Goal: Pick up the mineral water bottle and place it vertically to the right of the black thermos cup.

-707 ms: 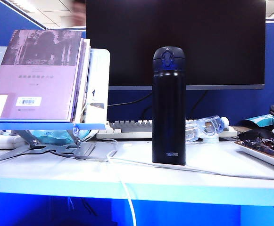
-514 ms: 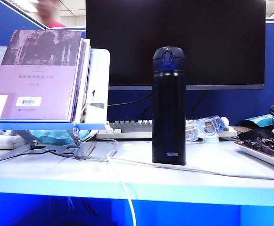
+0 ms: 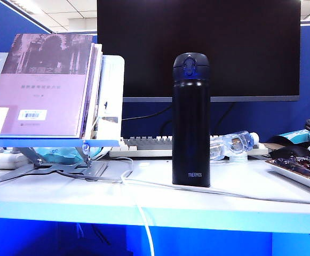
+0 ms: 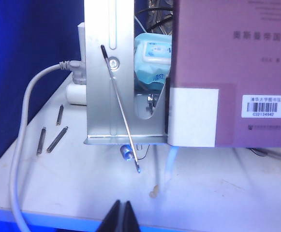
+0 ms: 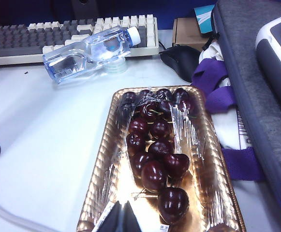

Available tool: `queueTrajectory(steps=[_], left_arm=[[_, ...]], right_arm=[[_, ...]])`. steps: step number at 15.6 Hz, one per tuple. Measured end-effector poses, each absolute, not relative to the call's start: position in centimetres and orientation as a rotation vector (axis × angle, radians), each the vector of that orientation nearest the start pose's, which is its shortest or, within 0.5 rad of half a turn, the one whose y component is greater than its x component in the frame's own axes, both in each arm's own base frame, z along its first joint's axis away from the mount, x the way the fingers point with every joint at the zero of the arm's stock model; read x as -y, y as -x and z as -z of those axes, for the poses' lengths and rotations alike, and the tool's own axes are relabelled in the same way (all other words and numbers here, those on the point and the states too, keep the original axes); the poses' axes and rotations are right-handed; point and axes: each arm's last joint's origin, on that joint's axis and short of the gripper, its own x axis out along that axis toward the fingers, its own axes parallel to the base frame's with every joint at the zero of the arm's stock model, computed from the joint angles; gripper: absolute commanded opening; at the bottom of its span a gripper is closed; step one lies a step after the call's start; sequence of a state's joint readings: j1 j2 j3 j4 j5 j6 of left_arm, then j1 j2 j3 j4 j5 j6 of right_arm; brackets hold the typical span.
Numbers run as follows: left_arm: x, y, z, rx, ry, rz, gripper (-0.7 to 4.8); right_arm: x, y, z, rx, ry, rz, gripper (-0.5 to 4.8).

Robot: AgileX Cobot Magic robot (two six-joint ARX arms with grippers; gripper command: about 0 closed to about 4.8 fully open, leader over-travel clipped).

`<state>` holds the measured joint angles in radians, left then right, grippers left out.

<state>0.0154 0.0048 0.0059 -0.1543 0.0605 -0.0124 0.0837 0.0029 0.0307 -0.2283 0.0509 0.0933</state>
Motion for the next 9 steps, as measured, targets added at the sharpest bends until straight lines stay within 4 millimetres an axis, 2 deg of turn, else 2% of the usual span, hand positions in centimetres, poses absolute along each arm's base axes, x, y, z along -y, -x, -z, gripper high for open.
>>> queueTrajectory(steps=[3, 4, 5, 7, 8, 9], left_arm=[[0.0, -9.6, -15.0, -0.153, 0.018, 0.044, -0.04], [0.0, -9.6, -15.0, -0.153, 0.018, 0.044, -0.04], [0.0, -9.6, -15.0, -0.153, 0.018, 0.044, -0.04], [0.0, -9.6, -15.0, -0.153, 0.018, 0.044, -0.04], [0.0, -9.6, -15.0, -0.153, 0.018, 0.044, -0.04], [0.0, -9.6, -15.0, -0.153, 0.018, 0.044, -0.04]], right_arm=[[-0.6, -9.5, -15.5, -0.161, -0.108, -0.002, 0.00], [-0.7, -9.5, -17.0, -0.057, -0.211, -0.041, 0.00], [-0.7, -9.0, -19.4, 0.019, -0.285, -0.057, 0.00], [-0.6, -8.0, -25.2, 0.152, -0.355, -0.070, 0.00], [-0.6, -8.2, -27.1, 0.138, -0.379, -0.065, 0.00], [-0.6, -9.2, -28.7, 0.035, -0.401, -0.046, 0.00]])
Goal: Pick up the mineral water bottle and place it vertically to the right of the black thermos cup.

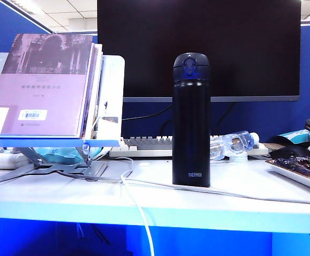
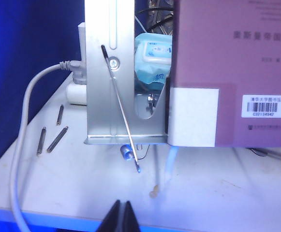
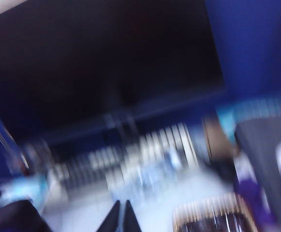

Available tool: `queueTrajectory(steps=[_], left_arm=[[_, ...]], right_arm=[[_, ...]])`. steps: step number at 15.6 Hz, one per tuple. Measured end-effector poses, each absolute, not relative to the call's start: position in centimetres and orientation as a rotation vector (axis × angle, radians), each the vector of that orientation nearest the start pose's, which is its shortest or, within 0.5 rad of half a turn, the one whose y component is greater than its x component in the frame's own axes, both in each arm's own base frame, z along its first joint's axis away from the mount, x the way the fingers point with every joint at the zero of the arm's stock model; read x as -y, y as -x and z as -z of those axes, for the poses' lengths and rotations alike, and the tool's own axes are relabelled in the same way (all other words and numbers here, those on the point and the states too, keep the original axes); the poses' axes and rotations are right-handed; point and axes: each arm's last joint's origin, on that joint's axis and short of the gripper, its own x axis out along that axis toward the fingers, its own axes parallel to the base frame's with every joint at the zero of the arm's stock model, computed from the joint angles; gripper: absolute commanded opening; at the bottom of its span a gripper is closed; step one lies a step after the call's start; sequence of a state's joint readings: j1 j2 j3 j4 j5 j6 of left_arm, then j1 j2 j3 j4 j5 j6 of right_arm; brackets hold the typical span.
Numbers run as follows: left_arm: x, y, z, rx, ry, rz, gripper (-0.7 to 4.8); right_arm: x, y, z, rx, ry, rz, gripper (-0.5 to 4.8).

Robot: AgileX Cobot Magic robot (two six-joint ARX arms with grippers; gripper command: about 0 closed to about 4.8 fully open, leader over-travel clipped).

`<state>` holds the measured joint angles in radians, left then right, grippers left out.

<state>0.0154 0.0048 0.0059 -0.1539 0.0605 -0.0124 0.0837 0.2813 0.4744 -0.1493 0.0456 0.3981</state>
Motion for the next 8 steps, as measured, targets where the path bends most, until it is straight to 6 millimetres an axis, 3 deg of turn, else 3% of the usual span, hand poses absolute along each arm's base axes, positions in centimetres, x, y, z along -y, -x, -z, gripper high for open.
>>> queueTrajectory(steps=[4, 8], left_arm=[[0.0, -9.6, -15.0, -0.153, 0.018, 0.044, -0.04], [0.0, -9.6, -15.0, -0.153, 0.018, 0.044, -0.04]], right_arm=[[-1.8, -16.2, -35.2, -0.401, -0.503, -0.141, -0.01], [-3.1, -21.4, -40.5, -0.346, -0.570, -0.466, -0.01]])
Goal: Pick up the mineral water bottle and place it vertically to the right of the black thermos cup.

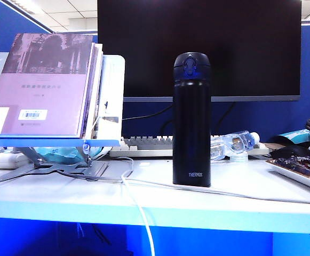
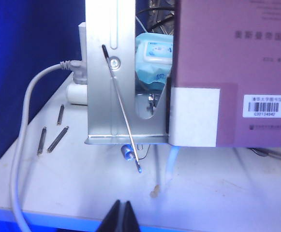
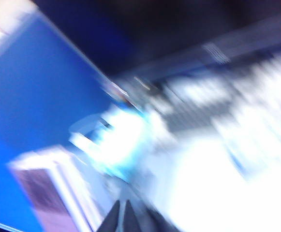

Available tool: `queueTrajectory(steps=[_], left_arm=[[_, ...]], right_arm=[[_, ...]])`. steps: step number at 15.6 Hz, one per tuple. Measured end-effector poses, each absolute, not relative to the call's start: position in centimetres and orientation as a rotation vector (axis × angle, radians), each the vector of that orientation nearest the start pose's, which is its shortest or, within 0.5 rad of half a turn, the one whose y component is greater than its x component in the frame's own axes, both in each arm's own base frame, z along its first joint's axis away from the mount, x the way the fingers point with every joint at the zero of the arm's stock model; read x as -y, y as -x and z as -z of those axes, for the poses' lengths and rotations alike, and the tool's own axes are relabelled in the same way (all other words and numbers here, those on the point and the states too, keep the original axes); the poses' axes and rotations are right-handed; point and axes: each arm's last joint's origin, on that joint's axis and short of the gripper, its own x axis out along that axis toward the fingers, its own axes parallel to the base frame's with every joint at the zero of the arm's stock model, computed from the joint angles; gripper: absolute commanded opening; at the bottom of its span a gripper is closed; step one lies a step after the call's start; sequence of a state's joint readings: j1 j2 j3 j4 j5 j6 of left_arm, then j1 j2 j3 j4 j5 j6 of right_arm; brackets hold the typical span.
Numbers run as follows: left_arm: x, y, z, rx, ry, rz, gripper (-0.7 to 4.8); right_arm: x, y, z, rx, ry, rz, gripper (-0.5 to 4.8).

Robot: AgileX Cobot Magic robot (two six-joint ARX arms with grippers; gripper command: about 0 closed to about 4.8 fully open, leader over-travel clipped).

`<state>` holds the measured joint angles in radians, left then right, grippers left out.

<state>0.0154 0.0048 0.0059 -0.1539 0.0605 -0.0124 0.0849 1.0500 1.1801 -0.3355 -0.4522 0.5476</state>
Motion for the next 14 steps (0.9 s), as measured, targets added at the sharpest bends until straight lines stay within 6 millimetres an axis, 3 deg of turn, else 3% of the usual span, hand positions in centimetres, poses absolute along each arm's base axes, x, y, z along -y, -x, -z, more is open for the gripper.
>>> queueTrajectory(steps=[5, 7, 8, 9, 10, 11, 14], left_arm=[[0.0, -9.6, -15.0, -0.153, 0.018, 0.044, -0.04], [0.0, -9.6, -15.0, -0.153, 0.018, 0.044, -0.04], [0.0, -9.6, -15.0, -0.153, 0.018, 0.044, -0.04], [0.0, -9.6, -15.0, -0.153, 0.018, 0.044, -0.04], [0.0, -9.6, -15.0, -0.153, 0.018, 0.044, -0.04], [0.0, -9.6, -15.0, -0.153, 0.018, 0.044, -0.04], [0.0, -9.6, -15.0, -0.153, 0.018, 0.044, -0.04]], right_arm=[[-3.3, -22.3, -44.0, 0.023, -0.515, -0.618, -0.01], [-3.1, -23.6, -43.3, -0.004, -0.597, -0.499, -0.01], [-3.0, -25.3, -41.9, -0.075, -0.688, -0.419, 0.00], [-2.9, -28.5, -38.9, -0.225, -0.831, -0.331, 0.50], [-2.5, -31.0, -35.8, -0.351, -0.927, -0.251, 4.79], [-2.5, -33.2, -33.3, -0.429, -0.976, -0.251, 4.79], [-2.6, -37.6, -30.0, -0.480, -1.055, -0.242, 4.79]])
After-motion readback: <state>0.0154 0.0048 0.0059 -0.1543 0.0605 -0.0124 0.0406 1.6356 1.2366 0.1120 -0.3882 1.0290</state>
